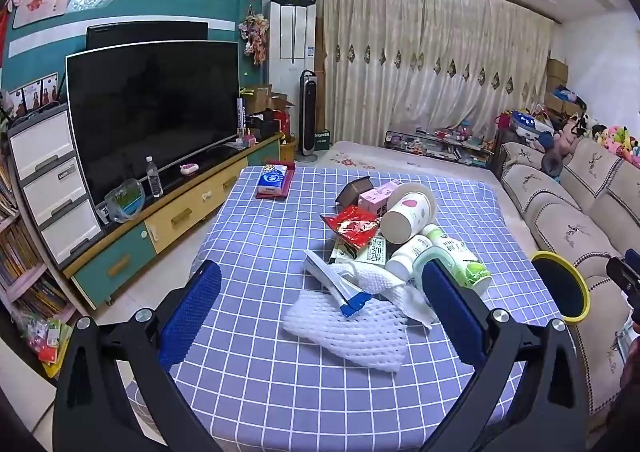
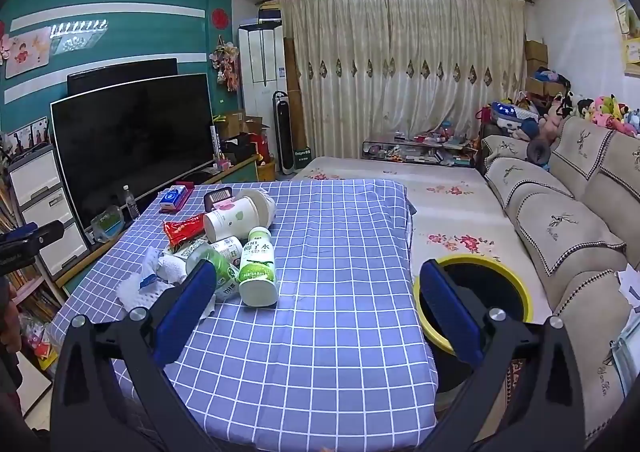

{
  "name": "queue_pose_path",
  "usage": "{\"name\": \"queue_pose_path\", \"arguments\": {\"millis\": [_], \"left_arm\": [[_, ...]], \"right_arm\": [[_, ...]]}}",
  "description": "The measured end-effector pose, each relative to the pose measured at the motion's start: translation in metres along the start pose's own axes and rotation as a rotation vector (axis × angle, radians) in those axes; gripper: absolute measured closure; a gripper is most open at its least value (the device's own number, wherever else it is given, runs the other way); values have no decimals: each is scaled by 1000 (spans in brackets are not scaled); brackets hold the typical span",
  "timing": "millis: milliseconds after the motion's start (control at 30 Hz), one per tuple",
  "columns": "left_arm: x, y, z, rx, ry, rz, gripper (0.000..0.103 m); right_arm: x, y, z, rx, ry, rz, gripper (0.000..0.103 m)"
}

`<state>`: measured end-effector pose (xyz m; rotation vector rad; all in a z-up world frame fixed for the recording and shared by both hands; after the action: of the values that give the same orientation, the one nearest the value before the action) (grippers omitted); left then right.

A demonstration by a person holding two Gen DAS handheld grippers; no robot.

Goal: Collect trash

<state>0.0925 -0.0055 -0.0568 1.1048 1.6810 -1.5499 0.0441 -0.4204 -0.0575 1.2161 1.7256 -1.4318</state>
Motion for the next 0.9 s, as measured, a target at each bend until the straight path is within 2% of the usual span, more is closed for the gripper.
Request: {"name": "queue_pose_path", "arguments": {"millis": [900], "left_arm": [[2,8,12,42,15,-17,4]], "right_arm": [[2,3,5,12,19,-13,6]]}}
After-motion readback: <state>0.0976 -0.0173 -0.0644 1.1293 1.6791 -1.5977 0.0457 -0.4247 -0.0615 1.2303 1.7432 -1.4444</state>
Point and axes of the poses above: each gripper's, at about its wrist camera, not at the fingertips, and y roughly the way its jaws point, z to its right, x to its underside, the point moved 10 cm from there along y, roughly the way its jaws point, and after that the axes turned 12 degrees about y, right-handed, at the moved point
